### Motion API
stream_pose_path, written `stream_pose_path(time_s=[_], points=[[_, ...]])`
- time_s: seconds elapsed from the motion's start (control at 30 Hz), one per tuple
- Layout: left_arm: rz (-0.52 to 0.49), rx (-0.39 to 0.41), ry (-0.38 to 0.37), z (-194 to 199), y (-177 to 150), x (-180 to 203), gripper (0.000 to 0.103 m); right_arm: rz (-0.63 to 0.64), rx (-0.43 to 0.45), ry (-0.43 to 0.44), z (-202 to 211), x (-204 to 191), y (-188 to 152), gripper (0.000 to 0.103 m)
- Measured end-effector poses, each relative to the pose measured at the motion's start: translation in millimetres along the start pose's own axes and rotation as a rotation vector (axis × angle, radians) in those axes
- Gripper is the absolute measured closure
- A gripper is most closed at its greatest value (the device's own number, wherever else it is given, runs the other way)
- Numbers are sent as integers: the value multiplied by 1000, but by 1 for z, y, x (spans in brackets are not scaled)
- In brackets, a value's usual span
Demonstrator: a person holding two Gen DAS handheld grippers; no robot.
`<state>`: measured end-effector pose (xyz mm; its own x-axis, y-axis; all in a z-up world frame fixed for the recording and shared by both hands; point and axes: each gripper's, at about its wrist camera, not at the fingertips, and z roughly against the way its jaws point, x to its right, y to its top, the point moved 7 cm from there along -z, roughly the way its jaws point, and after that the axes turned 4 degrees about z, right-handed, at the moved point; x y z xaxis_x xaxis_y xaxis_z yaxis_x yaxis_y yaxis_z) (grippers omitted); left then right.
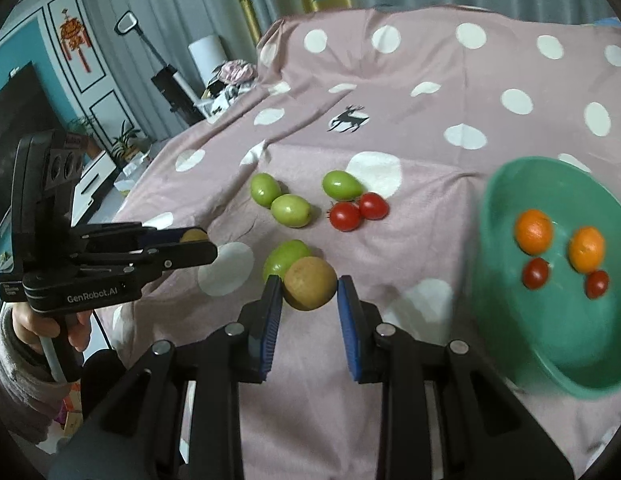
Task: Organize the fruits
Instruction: 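Grasp a small brown fruit with the left tool while the right tool grasps another, then carry both brown fruits to the green bowl and open both tools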
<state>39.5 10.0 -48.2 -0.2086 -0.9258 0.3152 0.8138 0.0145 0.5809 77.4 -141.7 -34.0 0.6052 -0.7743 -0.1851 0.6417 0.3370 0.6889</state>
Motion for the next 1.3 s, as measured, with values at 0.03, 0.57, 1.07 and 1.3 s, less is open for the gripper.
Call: stream_pose_path(time_s=[0.03,0.57,1.07,1.3], points=[[-4,-2,-9,0,0,5,76,-9,12,-7,6,4,-2,74],[-144,10,-124,-17,43,100,76,-174,143,-138,68,79,-19,74],[-260,-93,-165,-99,59,184,76,-281,176,-201,82,129,-38,74],[-275,-115,-127,-115,53,187,76,-300,156,-199,76,139,-45,72]])
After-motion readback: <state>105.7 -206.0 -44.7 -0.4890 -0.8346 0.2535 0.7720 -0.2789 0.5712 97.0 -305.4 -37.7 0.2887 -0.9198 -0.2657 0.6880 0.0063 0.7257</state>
